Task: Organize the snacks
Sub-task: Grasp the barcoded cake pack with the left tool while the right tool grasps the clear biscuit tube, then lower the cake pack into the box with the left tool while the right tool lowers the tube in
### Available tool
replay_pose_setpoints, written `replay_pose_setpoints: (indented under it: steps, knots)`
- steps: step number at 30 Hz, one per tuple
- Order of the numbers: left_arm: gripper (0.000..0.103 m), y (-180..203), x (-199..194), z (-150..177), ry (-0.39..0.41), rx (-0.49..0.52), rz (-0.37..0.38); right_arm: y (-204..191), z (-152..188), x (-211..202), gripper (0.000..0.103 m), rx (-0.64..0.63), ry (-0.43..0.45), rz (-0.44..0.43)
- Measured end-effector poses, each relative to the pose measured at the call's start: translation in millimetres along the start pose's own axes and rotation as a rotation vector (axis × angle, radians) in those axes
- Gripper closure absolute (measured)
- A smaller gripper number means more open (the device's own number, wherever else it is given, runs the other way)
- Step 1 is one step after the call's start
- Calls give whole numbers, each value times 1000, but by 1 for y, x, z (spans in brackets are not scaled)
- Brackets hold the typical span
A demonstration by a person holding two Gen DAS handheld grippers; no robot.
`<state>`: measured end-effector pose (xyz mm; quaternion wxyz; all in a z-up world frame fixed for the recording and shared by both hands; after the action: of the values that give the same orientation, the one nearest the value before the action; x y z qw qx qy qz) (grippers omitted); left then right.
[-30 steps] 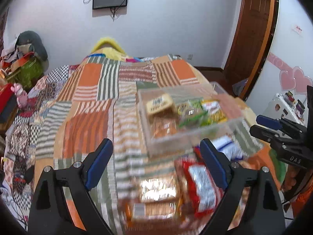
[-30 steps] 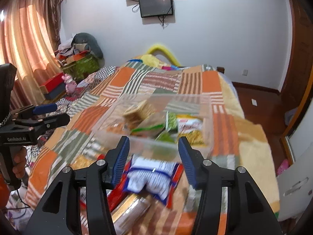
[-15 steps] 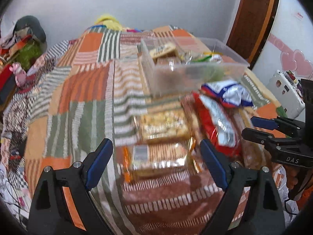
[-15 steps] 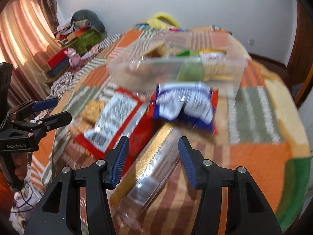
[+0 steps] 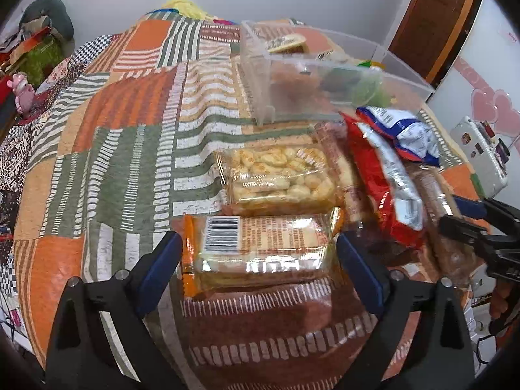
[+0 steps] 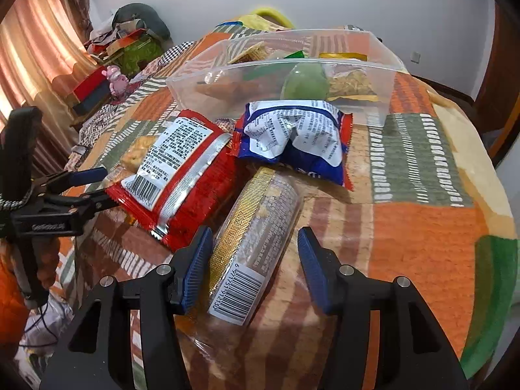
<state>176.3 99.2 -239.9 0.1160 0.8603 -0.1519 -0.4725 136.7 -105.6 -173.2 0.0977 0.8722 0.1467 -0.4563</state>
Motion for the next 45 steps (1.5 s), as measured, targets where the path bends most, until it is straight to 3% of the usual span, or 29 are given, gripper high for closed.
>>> replay_pose_setpoints:
  steps: [9,11,14,25,32,45]
  knots:
    - [8,-6,6,-2,22,-28,9,-5,1,12,56,38,-9,-19]
    - [19,-2,4,-2,29,1,-1,-9,1,13,59,35,2,-2]
    - [23,2,0,0,32,19,-9,-10,1,10,63,27,15,1]
    - [25,18,-46,-2,116,39,-31,-2,2,-12,69,19,67,9]
    - [25,37,-66,-28,189,63,-20,14,-8,-32,69,52,131,18]
    - [25,70,-55,-101,270,108,-2,47,-72,-49,69,128,306,87]
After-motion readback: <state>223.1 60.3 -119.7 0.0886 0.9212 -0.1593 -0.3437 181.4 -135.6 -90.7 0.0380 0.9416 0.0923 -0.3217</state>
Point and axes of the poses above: each gripper's, at about its wrist camera, not at the fingertips, and x roughly the way its jaws point, y to its right, z to its underside, the point moved 1 cm from there along x, roughly the way its jaws point, and after that the axes turned 12 degrees about z, right-handed, at the moved point
